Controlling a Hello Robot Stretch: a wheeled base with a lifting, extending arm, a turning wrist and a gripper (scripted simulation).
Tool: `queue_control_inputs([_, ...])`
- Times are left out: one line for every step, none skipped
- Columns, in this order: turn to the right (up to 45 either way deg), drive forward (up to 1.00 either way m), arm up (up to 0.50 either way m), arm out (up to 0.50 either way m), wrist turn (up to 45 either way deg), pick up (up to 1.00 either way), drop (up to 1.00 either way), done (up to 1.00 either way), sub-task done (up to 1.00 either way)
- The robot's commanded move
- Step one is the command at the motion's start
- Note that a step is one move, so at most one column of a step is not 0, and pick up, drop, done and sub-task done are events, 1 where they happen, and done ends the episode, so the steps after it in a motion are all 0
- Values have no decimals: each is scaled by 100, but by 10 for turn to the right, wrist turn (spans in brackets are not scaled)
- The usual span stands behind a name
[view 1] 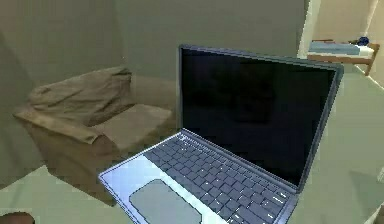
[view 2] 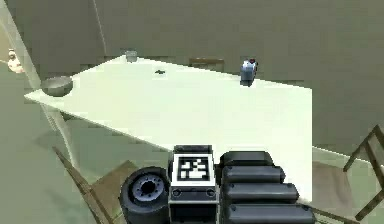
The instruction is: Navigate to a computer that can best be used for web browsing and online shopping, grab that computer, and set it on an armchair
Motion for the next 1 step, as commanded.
queue_control_inputs([0,100,0,0,0,0,0,0,0])
